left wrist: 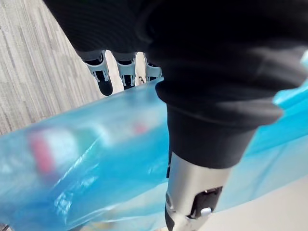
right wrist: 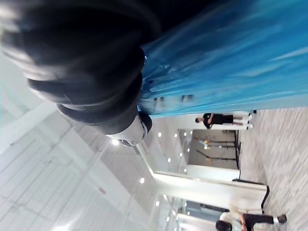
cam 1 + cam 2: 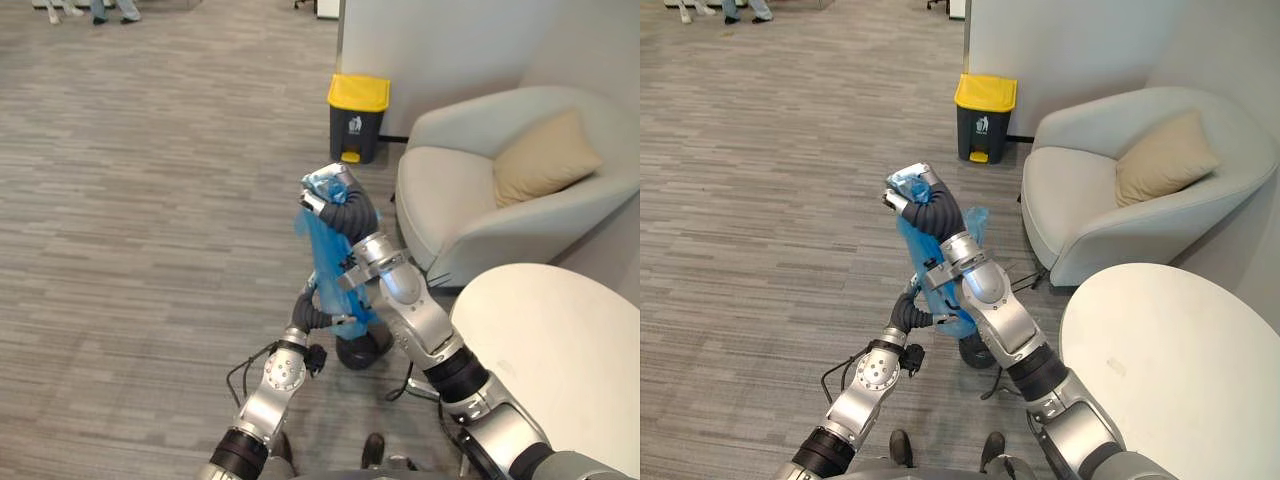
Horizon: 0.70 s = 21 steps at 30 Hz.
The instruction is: Gather rubbish on tea table into small bin, then transfer packed bag to large trash can.
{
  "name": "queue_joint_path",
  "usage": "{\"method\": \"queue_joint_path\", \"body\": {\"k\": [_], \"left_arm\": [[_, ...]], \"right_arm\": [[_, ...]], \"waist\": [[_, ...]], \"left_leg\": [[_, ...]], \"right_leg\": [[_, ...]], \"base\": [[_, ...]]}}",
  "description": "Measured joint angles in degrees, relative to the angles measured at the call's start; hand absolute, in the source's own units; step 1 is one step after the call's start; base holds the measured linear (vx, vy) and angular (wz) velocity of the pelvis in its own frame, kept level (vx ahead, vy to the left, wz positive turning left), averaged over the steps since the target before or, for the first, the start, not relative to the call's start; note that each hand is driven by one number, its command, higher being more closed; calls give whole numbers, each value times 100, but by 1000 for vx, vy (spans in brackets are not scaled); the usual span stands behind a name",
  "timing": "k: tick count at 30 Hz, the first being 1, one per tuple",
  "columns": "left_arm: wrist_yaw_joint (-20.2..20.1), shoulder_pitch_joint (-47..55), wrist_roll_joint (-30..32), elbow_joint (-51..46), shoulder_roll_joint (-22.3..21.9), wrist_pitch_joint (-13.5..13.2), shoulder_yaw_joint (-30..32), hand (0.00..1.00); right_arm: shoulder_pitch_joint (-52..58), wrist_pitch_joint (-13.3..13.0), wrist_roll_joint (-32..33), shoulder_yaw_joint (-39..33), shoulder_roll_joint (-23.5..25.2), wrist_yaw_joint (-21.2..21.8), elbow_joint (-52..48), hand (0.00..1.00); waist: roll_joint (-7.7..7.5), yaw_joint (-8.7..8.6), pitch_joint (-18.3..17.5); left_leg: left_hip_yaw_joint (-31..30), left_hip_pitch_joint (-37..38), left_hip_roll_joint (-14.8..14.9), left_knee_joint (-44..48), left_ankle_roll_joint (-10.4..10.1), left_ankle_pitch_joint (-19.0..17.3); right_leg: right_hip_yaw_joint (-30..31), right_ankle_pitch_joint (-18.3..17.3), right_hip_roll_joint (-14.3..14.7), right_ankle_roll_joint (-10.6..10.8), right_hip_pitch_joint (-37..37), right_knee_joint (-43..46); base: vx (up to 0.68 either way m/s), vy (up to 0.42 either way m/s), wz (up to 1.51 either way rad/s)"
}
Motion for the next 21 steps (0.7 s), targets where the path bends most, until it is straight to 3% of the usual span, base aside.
{"method": "queue_joint_path", "body": {"k": [1, 6, 14, 15, 21], "left_arm": [[40, -95, -1, 19, 0, 1, -3, 100], [338, -1278, -95, 409, 113, -4, -54, 100], [389, -1445, -343, 577, 226, -6, -257, 100], [383, -1429, -355, 587, 235, -6, -255, 100], [308, -826, -469, 572, 225, -20, -193, 100]], "right_arm": [[-1, 0, 61, 109, 3, 34, 0, 100], [-191, 4, 513, 679, 37, 235, 57, 100], [-313, 1, 776, 882, -95, 493, 74, 100], [-247, 0, 767, 880, -129, 589, 111, 0], [565, 16, 299, 807, -442, 745, 231, 0]], "waist": [[-7, 3, -23], [-72, -2, -90], [-85, -23, -98], [-95, -23, -105], [-184, -43, -160]], "left_leg": [[-3, 0, 4, 0, 6, 9], [-71, -15, 84, -1, -52, 36], [-64, -35, 105, -1, -90, 58], [-44, -68, 102, -1, -90, 57], [-29, -87, 90, -1, -68, 71]], "right_leg": [[0, 4, 5, -5, 2, -1], [-8, 98, 62, -73, 79, -148], [80, 84, 94, -100, 41, -158], [124, 85, 95, -98, -10, -154], [166, 120, 95, -45, -26, -196]], "base": [[0, 0, 0], [-16, -9, 4], [-2, -5, -2], [31, -4, -6], [58, -5, -3]]}}
